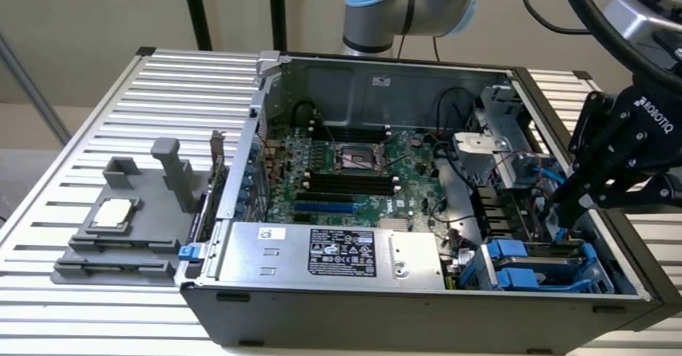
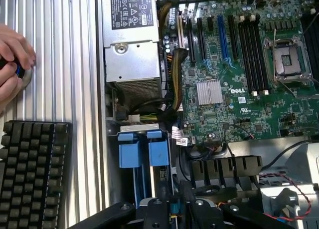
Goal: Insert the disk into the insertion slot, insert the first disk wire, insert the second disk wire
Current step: 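Insert the first disk wire, then insert the second disk wire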
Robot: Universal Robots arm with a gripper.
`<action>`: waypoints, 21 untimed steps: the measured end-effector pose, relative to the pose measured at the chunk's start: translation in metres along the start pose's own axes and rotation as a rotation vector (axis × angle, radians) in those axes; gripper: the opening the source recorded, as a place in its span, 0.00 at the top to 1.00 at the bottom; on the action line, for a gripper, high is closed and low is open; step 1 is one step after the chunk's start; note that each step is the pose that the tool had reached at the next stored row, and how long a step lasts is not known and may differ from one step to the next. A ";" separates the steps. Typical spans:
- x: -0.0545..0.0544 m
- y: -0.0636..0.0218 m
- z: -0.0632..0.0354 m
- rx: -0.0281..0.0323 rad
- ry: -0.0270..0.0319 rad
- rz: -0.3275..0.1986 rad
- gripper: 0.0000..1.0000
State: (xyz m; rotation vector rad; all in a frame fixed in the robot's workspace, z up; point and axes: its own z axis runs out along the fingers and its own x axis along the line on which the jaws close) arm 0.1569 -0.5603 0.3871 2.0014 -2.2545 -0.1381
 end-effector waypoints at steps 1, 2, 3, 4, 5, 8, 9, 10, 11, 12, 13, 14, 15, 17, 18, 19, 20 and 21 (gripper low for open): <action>-0.001 -0.0004 0.0011 0.0006 0.0039 0.000 0.76; -0.001 -0.0008 0.0023 0.0009 0.0064 0.001 0.76; -0.001 -0.0013 0.0035 0.0011 0.0087 0.001 0.76; -0.002 -0.0018 0.0043 0.0014 0.0107 0.002 0.76; -0.002 -0.0023 0.0050 0.0017 0.0130 0.002 0.76; -0.003 -0.0034 0.0065 0.0023 0.0186 0.003 0.76; -0.004 -0.0038 0.0072 0.0025 0.0199 0.003 0.76; -0.004 -0.0042 0.0077 0.0026 0.0215 0.003 0.76; -0.004 -0.0045 0.0082 0.0028 0.0229 0.003 0.76; -0.004 -0.0048 0.0086 0.0030 0.0243 0.004 0.76; -0.005 -0.0051 0.0091 0.0032 0.0257 0.004 0.76; -0.005 -0.0053 0.0096 0.0033 0.0269 0.004 0.76; -0.005 -0.0055 0.0101 0.0035 0.0283 0.004 0.78; -0.005 -0.0058 0.0110 0.0038 0.0310 0.005 0.78; -0.005 -0.0059 0.0114 0.0039 0.0317 0.005 0.84; -0.005 -0.0059 0.0118 0.0039 0.0318 0.005 0.84; -0.005 -0.0058 0.0119 0.0039 0.0319 0.004 0.84; -0.004 -0.0046 0.0123 0.0041 0.0320 0.003 0.84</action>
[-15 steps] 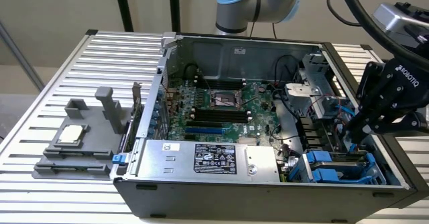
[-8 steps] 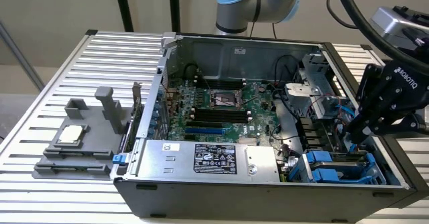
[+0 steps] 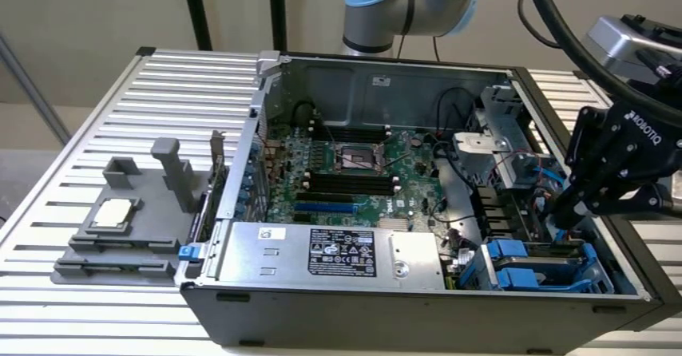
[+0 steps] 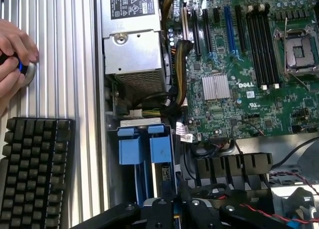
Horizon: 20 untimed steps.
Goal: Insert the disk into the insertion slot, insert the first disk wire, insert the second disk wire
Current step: 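Insert the second disk wire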
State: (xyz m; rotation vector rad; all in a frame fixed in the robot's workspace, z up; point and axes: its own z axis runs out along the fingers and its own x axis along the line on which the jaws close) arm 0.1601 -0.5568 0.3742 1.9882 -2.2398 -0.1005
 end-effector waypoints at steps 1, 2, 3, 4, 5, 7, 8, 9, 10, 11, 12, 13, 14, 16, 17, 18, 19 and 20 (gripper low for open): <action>0.001 0.0020 0.0005 0.0007 0.0001 -0.003 0.84; 0.002 0.0036 0.0009 0.0016 0.0007 -0.006 0.84; 0.002 0.0050 0.0013 0.0025 0.0011 -0.010 0.84; 0.003 0.0061 0.0018 0.0041 0.0013 -0.014 0.84; 0.003 0.0068 0.0023 0.0061 0.0017 -0.019 0.84; 0.005 0.0079 0.0041 0.0103 0.0009 -0.028 0.84; 0.006 0.0080 0.0054 0.0124 0.0002 -0.033 0.84; 0.007 0.0080 0.0065 0.0145 -0.0004 -0.039 0.84; 0.008 0.0080 0.0077 0.0163 -0.0012 -0.044 0.84; 0.009 0.0080 0.0089 0.0182 -0.0022 -0.049 0.84; 0.010 0.0080 0.0102 0.0197 -0.0033 -0.054 0.84; 0.011 0.0081 0.0116 0.0204 -0.0046 -0.059 0.84; 0.012 0.0082 0.0130 0.0213 -0.0061 -0.064 0.84; 0.013 0.0087 0.0152 0.0254 -0.0113 -0.073 0.84; 0.014 0.0088 0.0159 0.0285 -0.0161 -0.078 0.84; 0.014 0.0090 0.0164 0.0321 -0.0221 -0.082 0.84; 0.014 0.0090 0.0169 0.0356 -0.0287 -0.086 0.84; 0.015 0.0091 0.0173 0.0392 -0.0379 -0.089 0.84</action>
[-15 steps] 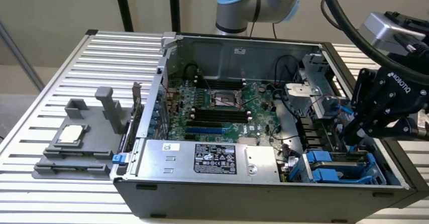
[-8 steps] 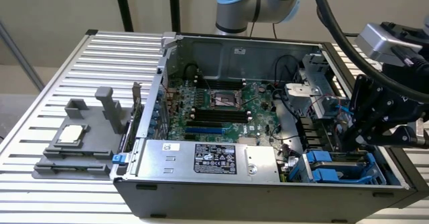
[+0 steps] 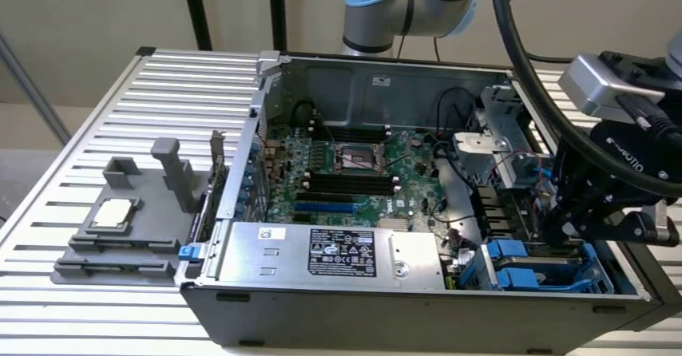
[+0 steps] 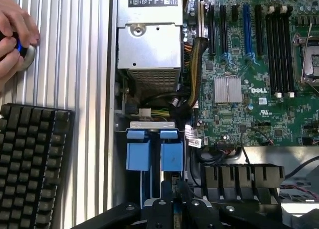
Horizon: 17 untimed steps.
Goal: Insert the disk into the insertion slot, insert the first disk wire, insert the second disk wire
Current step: 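Insert the second disk wire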
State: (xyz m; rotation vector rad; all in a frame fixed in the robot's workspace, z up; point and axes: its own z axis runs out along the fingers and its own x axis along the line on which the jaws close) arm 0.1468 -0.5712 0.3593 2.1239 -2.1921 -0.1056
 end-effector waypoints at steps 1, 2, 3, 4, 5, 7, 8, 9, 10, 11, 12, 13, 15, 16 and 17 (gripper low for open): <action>0.001 0.0001 0.0004 0.0036 -0.0086 -0.003 0.84; 0.002 0.0002 0.0010 0.0067 -0.0162 -0.005 0.84; 0.003 0.0005 0.0018 0.0092 -0.0227 -0.007 0.84; 0.005 0.0007 0.0027 0.0116 -0.0288 -0.008 0.84; 0.007 0.0008 0.0035 0.0137 -0.0341 -0.009 0.84; 0.010 0.0012 0.0053 0.0176 -0.0451 -0.011 0.84; 0.011 0.0014 0.0061 0.0198 -0.0511 -0.012 0.84; 0.013 0.0018 0.0068 0.0222 -0.0572 -0.013 0.84; 0.014 0.0023 0.0077 0.0245 -0.0629 -0.014 0.84; 0.014 0.0030 0.0084 0.0267 -0.0671 -0.015 0.84; 0.014 0.0038 0.0092 0.0295 -0.0721 -0.016 0.84; 0.014 0.0044 0.0098 0.0332 -0.0764 -0.017 0.84; 0.014 0.0044 0.0107 0.0399 -0.0848 -0.019 0.84; 0.014 0.0044 0.0110 0.0425 -0.0877 -0.020 0.84; 0.014 0.0044 0.0112 0.0444 -0.0899 -0.020 0.84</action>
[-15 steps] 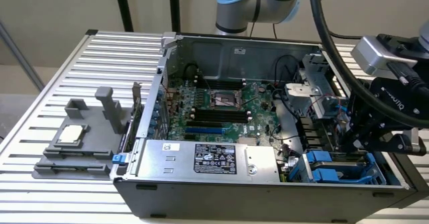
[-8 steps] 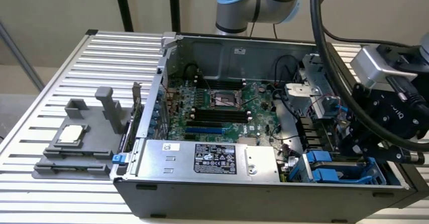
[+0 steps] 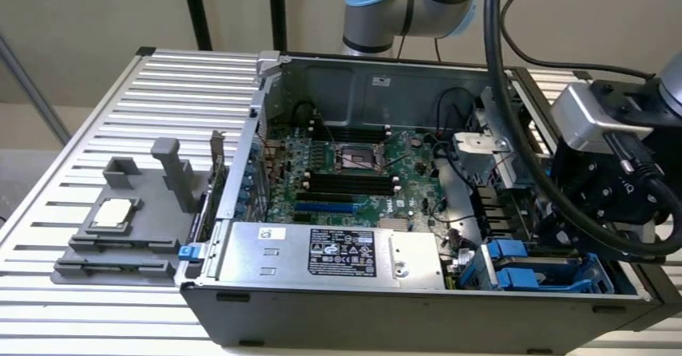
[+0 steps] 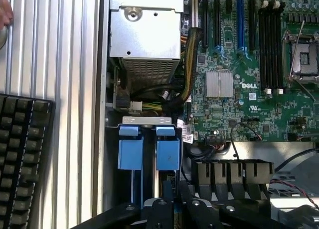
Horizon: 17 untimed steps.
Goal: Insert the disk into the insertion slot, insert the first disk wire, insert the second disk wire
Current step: 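Insert the second disk wire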
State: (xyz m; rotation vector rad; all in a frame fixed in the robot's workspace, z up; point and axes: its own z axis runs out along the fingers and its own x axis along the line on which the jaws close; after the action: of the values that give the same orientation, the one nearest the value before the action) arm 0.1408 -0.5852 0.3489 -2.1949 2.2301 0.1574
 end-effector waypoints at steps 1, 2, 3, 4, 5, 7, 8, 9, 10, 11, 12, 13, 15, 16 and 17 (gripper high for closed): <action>0.000 0.0000 0.0002 0.0012 -0.0022 -0.001 0.84; 0.001 0.0000 0.0004 0.0019 -0.0043 -0.001 0.84; 0.001 0.0000 0.0008 0.0028 -0.0070 -0.001 0.84; 0.001 0.0000 0.0012 0.0035 -0.0094 -0.001 0.84; 0.001 -0.0001 0.0016 0.0041 -0.0115 -0.002 0.84; 0.002 -0.0001 0.0024 0.0052 -0.0147 -0.002 0.84; 0.003 -0.0002 0.0027 0.0056 -0.0163 -0.002 0.84; 0.003 -0.0002 0.0030 0.0059 -0.0178 -0.003 0.84; 0.003 -0.0002 0.0033 0.0061 -0.0189 -0.003 0.84; 0.004 -0.0002 0.0035 0.0063 -0.0201 -0.003 0.84; 0.004 -0.0002 0.0036 0.0064 -0.0214 -0.003 0.84; 0.004 -0.0002 0.0038 0.0064 -0.0226 -0.003 0.84; 0.005 -0.0002 0.0043 0.0069 -0.0245 -0.003 0.84; 0.005 -0.0002 0.0046 0.0072 -0.0256 -0.003 0.84; 0.005 -0.0001 0.0050 0.0077 -0.0266 -0.004 0.84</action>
State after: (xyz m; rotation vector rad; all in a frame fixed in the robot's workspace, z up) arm 0.1406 -0.5901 0.3434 -2.1796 2.2092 0.1766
